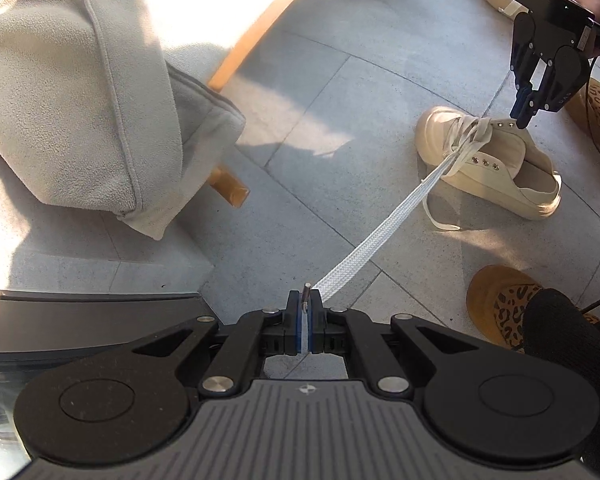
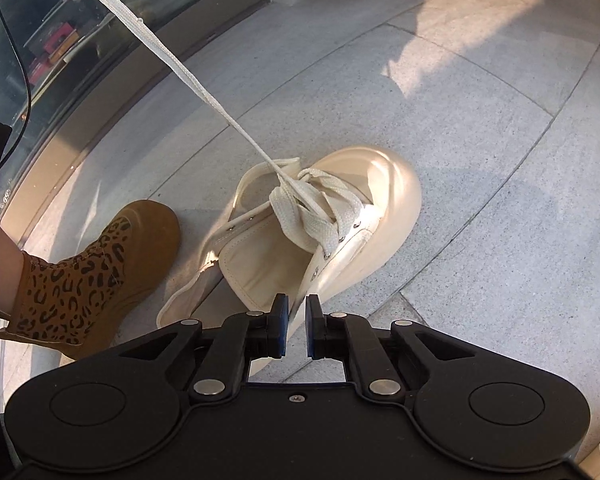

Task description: Lace up shoes with both hands

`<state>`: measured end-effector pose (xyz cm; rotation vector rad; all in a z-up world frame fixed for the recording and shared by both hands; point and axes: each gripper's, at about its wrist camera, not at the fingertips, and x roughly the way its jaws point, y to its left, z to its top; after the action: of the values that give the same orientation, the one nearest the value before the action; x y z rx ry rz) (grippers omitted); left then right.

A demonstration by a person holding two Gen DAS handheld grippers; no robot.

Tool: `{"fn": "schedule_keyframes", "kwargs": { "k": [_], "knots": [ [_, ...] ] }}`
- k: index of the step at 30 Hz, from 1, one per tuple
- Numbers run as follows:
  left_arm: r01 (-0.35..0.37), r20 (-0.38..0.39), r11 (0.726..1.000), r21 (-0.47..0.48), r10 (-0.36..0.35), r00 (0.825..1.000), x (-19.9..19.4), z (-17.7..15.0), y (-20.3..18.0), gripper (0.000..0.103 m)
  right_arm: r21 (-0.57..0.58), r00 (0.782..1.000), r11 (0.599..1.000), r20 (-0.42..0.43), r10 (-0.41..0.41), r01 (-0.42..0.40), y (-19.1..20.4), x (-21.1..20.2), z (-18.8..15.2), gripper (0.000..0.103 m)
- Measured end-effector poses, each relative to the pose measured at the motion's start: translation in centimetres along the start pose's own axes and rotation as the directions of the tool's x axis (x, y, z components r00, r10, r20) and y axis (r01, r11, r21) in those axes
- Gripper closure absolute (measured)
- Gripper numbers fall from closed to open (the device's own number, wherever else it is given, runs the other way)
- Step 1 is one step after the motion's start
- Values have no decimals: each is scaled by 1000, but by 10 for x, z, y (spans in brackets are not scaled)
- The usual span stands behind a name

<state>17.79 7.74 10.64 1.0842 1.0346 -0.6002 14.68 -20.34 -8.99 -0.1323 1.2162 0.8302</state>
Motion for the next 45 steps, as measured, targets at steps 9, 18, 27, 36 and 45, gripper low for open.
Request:
{"fn": "schedule_keyframes", "kwargs": {
  "k": [9,18,27,36,45],
  "knots": [
    [-20,45,1000,-5,20,999,4,3,4,102,-71,992,997,120,28,-19,20,-1,26,90],
    [-2,85,1000,-3,2,996,17,0,6,101,-65,994,996,97,-48,54,20,41,61,74],
    [1,90,1000,-11,0,996,28,-7,6,101,-129,994,989,94,-57,69,22,42,49,100],
    [-3,92,1000,7,3,996,30,-3,3,101,-233,992,965,14,129,-122,44,35,34,99],
    [9,91,1000,19,-10,996,32,-1,-2,101,-272,929,889,-125,348,-369,80,34,6,94]
  ]
}}
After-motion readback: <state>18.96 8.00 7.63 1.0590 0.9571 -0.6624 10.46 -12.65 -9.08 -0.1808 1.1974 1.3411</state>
